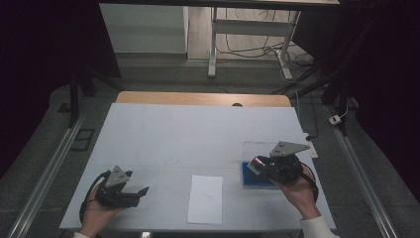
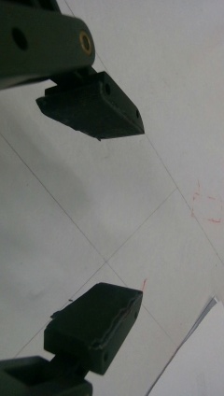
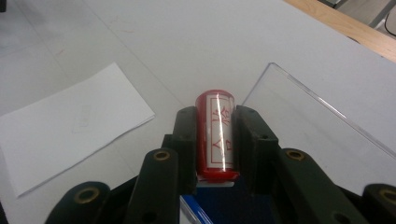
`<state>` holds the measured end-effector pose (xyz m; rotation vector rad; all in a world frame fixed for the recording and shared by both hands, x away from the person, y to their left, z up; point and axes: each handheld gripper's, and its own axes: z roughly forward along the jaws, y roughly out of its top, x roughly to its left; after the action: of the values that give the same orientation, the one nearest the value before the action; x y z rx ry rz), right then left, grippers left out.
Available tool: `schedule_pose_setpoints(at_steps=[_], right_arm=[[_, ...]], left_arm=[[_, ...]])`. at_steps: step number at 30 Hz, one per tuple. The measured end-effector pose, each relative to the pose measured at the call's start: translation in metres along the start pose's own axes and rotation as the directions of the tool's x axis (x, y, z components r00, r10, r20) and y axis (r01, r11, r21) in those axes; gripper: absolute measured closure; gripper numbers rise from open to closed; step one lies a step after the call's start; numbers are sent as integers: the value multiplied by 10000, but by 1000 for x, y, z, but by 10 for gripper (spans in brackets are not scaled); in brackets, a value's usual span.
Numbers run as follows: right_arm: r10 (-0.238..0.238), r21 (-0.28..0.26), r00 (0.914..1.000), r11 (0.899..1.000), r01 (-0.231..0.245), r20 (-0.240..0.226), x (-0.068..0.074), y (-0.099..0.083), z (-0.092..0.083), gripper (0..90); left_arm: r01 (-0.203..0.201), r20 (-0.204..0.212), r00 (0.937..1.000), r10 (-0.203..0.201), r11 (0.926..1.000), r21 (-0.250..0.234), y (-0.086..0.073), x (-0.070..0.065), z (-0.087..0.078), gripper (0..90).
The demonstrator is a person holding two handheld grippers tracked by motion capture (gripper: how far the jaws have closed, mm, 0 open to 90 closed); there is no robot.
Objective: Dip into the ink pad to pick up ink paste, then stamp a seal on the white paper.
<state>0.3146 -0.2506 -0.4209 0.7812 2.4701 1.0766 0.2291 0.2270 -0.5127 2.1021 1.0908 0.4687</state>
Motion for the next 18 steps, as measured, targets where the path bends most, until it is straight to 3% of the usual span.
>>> schedule_pose_setpoints(at_steps=[9, 18], right_arm=[[-216, -208, 9992, 9996, 209, -344, 11, 5, 6, 699], [-503, -80, 9966, 9987, 499, -655, 24, 10, 15, 699]], left_arm=[[4, 13, 10000, -4, 10000, -5, 1, 0, 0, 188], [2, 6, 10000, -2, 10000, -32, 1, 0, 0, 188]])
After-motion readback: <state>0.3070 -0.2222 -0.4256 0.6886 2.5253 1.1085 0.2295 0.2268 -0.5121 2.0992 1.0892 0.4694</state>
